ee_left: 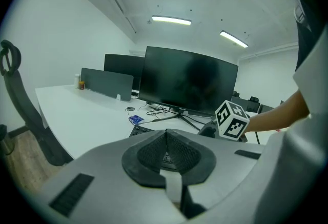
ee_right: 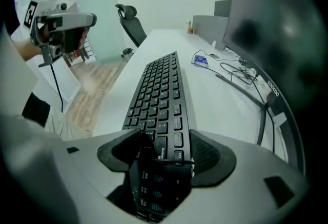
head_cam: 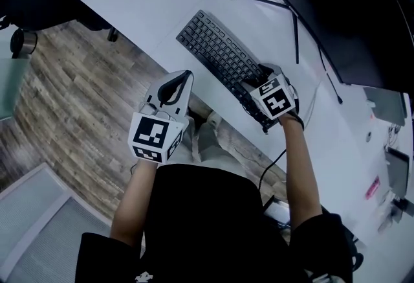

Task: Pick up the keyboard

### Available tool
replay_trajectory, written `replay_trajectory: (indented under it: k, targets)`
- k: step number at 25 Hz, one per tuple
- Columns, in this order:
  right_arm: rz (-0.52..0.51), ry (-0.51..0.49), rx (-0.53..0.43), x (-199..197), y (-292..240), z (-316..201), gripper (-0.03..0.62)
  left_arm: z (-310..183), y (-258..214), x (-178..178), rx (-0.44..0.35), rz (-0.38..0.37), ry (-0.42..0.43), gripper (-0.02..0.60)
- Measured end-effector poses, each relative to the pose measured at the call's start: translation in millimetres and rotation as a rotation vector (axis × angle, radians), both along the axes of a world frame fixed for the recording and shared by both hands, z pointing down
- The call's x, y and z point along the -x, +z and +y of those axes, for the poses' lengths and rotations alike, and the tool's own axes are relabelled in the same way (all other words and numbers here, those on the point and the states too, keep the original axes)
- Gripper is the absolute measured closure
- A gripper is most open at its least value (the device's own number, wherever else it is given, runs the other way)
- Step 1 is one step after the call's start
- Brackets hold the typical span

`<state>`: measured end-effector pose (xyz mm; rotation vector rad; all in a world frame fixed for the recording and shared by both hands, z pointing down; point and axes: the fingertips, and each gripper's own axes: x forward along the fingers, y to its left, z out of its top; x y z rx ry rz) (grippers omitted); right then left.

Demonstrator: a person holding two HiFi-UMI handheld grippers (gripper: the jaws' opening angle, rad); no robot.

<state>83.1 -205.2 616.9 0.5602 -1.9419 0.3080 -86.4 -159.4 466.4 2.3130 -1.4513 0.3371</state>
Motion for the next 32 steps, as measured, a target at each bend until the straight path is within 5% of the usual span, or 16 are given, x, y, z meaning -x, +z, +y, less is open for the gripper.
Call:
replay_trajectory:
  k: [12, 24, 32]
  targets:
    - [0.155, -0.028, -0.31, 16.4, -24.0, 15.2, 0.283, -27.4, -1.1, -5.4, -0.018, -0.068, 0.16, 0.571]
    - [0.249, -0.049, -0.504, 24.2, -36.8, 29.1, 0.283, -66.4, 16.3, -62.9, -0.162, -0.419, 0.657, 0.569]
    - [0.303, -0.055, -0.602, 29.5, -42.5, 35.8, 0.283, -63.1, 56.1, -97.5, -0.171, -0.709, 1.1, 0.296]
